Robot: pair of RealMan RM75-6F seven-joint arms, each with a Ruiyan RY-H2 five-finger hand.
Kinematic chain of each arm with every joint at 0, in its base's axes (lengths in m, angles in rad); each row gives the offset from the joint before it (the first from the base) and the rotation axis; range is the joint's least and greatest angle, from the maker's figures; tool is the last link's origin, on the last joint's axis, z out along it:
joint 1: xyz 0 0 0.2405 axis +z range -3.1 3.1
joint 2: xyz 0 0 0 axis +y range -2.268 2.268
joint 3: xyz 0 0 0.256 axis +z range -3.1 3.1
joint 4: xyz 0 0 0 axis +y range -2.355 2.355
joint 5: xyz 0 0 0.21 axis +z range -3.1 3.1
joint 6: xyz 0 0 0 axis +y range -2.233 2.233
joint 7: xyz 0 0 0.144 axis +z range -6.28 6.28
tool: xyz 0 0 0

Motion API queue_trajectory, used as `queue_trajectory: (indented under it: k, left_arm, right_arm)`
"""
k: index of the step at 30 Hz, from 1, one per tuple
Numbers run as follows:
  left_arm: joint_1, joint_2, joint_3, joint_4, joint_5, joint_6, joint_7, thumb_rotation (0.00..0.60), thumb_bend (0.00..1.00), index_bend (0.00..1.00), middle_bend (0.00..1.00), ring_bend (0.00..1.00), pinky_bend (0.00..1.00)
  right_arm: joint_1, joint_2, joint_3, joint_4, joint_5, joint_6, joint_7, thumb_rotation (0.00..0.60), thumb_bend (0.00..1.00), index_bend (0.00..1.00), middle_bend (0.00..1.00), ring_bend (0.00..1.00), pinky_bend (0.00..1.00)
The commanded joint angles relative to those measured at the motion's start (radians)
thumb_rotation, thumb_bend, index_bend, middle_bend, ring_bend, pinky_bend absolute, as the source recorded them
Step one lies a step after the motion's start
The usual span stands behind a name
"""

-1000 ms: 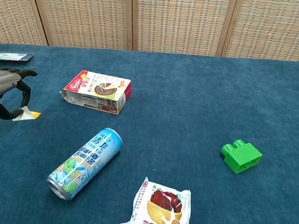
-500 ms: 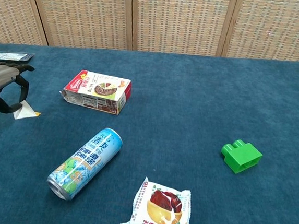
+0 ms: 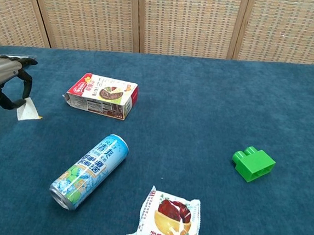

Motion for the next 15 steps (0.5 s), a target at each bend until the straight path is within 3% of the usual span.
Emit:
queue_trajectory:
  k: [1,13,15]
  left_arm:
    - [-0.003,0.004,-0.005,-0.002,0.001,0.004,0.001,0.6,0.44,0.56,0.0,0.0,0.0]
    - [0.001,0.033,-0.04,-0.049,0.014,0.065,-0.029,0.6,0.43,0.56,0.0,0.0,0.0]
    - [0.008,0.051,-0.042,-0.081,0.027,0.08,-0.046,0.6,0.41,0.49,0.0,0.0,0.0]
  right_arm:
    - [0.0,0.0,0.0,0.0,0.0,0.0,-0.001,0.6,0.1,0.0,0.0,0.0,0.0]
    - [0.0,0.001,0.001,0.0,0.002,0.001,0.002,0.6,0.1,0.0,0.0,0.0,0.0]
    - [-0.001,0.001,0.001,0.001,0.002,0.002,0.003,0.6,0.1,0.0,0.0,0.0,0.0]
